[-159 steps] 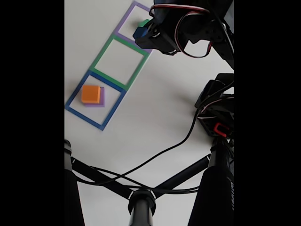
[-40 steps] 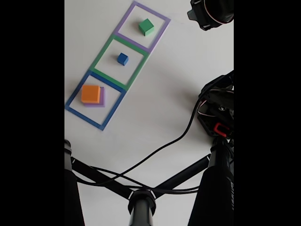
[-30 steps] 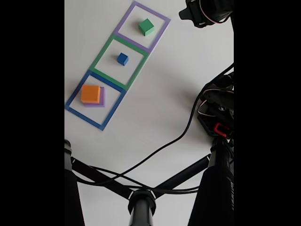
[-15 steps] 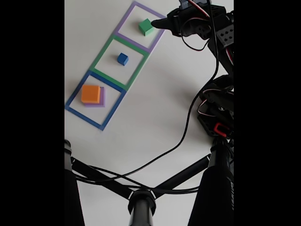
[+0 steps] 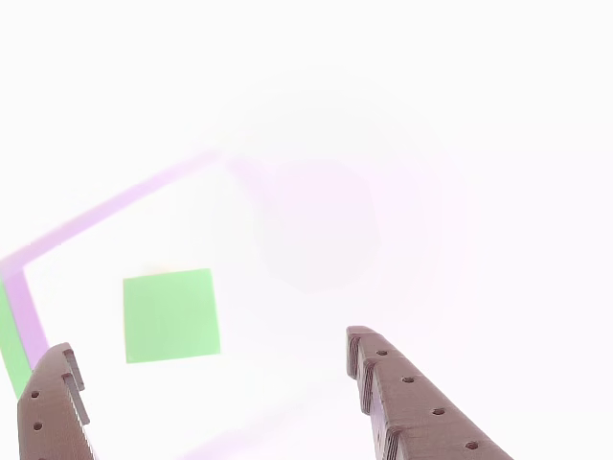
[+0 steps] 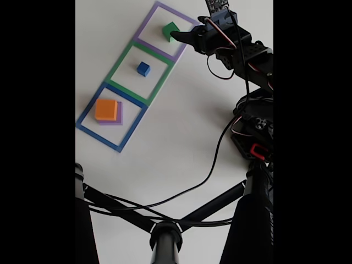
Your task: Tower of hanoi
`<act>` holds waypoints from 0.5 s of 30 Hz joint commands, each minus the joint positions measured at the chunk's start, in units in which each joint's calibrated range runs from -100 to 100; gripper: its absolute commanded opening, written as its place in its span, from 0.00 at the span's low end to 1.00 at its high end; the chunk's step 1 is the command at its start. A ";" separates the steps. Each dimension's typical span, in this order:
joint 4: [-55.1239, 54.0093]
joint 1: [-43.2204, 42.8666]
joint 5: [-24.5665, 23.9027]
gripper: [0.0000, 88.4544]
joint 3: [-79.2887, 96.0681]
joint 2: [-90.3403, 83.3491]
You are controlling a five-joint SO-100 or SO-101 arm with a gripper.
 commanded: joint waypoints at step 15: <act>-33.64 -3.30 0.00 0.35 -1.99 27.81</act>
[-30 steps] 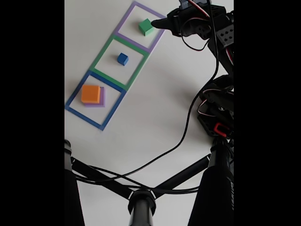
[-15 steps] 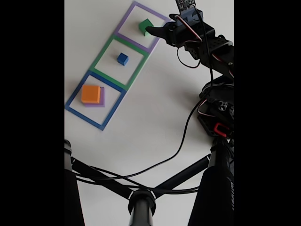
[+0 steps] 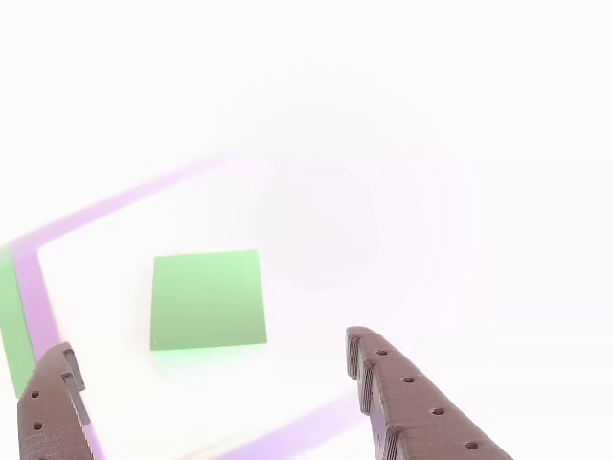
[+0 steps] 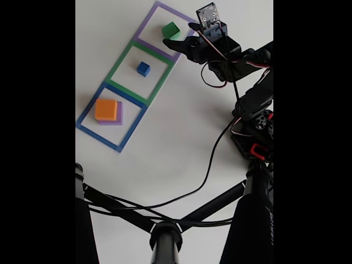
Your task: Tower of hanoi
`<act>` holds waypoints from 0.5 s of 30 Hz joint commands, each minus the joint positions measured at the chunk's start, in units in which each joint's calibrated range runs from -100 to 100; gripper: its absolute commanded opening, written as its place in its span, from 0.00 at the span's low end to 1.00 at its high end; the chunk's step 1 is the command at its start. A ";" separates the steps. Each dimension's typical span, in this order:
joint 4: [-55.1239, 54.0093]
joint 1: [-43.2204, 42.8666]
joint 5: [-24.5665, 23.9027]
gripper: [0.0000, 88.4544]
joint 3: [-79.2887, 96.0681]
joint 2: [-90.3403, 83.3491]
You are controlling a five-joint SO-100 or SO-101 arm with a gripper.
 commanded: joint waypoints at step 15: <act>-12.92 -0.38 0.00 0.33 -8.51 15.17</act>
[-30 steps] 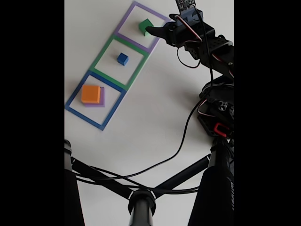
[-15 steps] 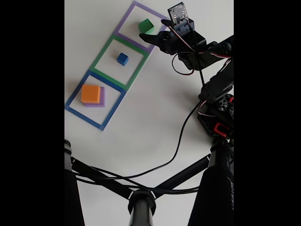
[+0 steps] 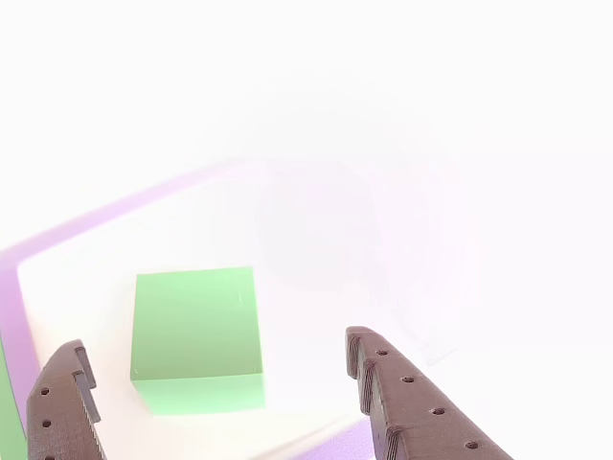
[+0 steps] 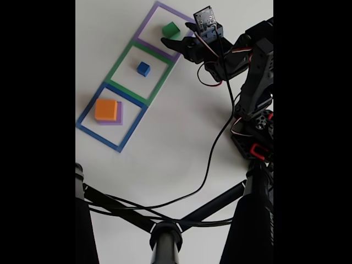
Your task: Tower of hanoi
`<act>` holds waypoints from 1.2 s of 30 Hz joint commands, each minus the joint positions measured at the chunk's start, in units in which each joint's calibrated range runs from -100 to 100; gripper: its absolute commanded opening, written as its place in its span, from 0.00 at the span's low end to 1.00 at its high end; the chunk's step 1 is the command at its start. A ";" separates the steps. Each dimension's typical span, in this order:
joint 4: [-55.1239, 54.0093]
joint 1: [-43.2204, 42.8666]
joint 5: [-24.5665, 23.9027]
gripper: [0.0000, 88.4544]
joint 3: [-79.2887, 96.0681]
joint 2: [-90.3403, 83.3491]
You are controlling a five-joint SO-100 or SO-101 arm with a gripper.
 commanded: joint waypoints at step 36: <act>-7.03 -4.10 0.00 0.10 -3.63 5.88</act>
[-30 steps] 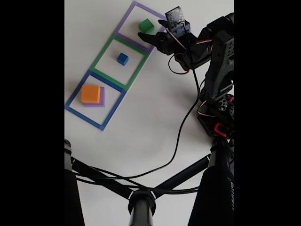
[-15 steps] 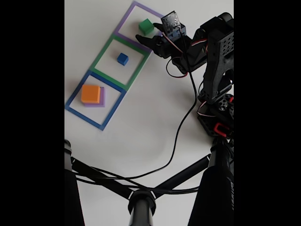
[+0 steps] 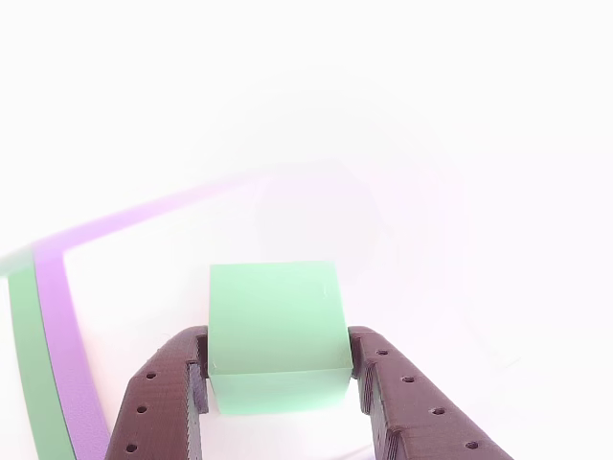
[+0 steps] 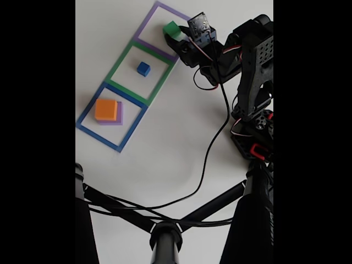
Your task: Tower of hanoi
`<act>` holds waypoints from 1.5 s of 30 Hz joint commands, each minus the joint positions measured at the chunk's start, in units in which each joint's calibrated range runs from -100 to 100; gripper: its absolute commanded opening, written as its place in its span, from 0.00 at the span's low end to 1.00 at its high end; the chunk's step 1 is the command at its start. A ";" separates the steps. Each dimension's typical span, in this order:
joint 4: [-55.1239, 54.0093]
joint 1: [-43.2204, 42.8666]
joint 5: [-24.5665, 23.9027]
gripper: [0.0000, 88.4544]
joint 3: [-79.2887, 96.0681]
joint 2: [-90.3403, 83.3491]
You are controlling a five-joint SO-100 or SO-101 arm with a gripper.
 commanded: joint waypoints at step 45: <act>150.17 -19.55 0.00 0.09 -76.55 -56.17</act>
